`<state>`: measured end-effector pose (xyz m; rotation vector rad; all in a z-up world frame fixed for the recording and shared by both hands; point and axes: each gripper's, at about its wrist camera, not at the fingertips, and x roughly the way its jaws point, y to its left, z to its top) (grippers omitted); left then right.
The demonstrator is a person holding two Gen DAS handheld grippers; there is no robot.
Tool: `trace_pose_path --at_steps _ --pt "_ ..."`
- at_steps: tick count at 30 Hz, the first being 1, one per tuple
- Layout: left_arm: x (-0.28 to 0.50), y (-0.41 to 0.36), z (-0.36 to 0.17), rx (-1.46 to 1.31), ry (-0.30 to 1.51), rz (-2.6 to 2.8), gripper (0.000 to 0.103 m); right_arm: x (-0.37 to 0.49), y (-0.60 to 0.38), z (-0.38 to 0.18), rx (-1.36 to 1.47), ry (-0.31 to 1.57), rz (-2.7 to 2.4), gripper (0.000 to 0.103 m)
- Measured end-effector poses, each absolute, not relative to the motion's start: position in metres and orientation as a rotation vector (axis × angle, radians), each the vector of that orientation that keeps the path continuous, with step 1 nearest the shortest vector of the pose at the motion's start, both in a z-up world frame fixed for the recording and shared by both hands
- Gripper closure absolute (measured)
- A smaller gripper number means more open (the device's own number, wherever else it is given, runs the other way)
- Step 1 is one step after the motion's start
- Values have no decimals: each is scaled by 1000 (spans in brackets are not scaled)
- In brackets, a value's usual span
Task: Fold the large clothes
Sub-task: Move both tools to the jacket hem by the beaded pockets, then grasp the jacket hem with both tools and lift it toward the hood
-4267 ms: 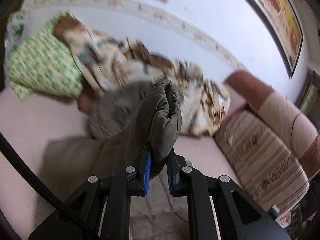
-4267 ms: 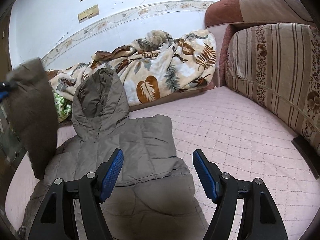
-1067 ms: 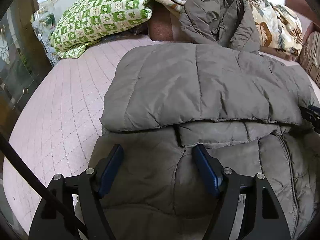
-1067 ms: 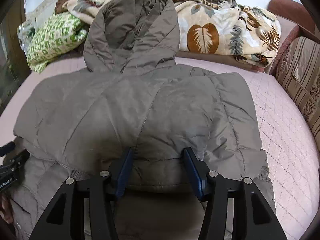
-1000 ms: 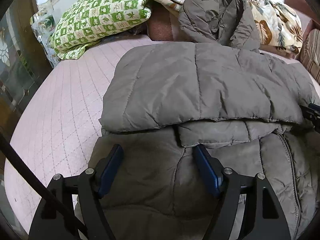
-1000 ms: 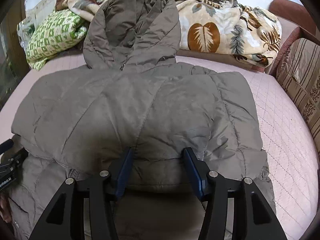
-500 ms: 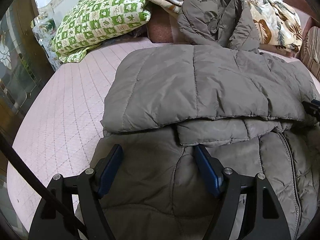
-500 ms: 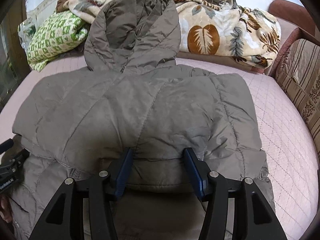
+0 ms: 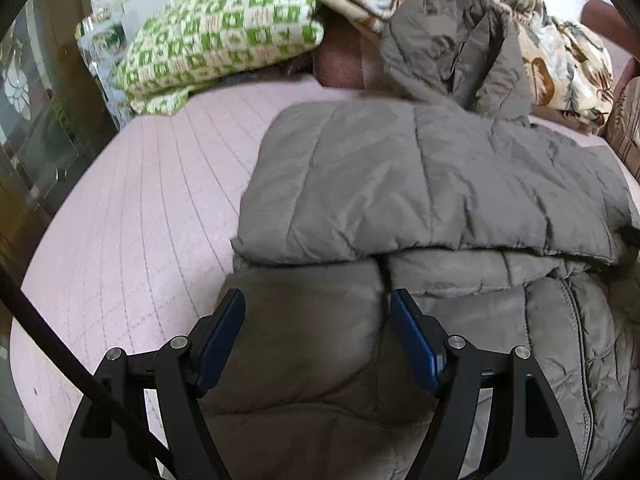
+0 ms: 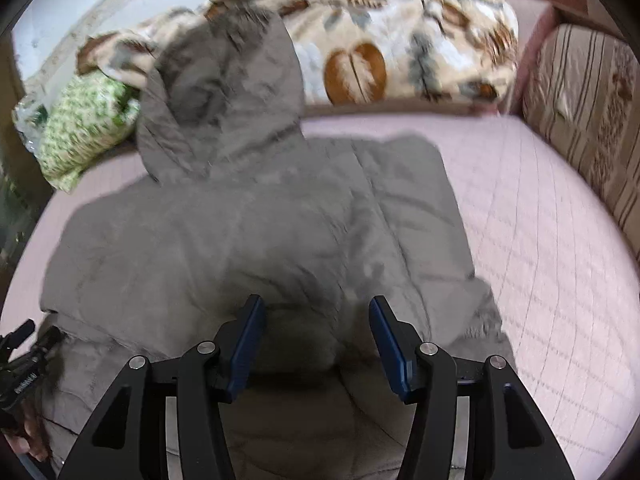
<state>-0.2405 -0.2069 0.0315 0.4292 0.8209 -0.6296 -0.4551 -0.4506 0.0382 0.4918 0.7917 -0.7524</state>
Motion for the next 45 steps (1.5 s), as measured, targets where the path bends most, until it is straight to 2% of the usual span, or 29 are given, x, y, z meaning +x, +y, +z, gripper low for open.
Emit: trace_pose_path --at_steps 4,16,19,25,34,41,45 --pt "-242 -209 28 448 834 -630 29 -450 -457 23 541 830 -736 40" --pt "-261 -196 64 328 776 -736 29 -490 -423 55 544 717 -714 39" --pt "-269 -193 73 333 739 -755 29 -511 -401 49 546 737 -711 36" --pt "-287 -186 75 367 722 -779 29 -545 -349 20 606 817 -704 36" --pt "-325 -152 31 403 897 -813 29 -556 -293 17 448 869 -714 30" --pt "-350 -121 45 358 819 -796 29 -565 -276 21 475 863 -632 29" --pt "-350 -118 79 310 727 -780 29 -567 -282 40 493 833 -612 29"
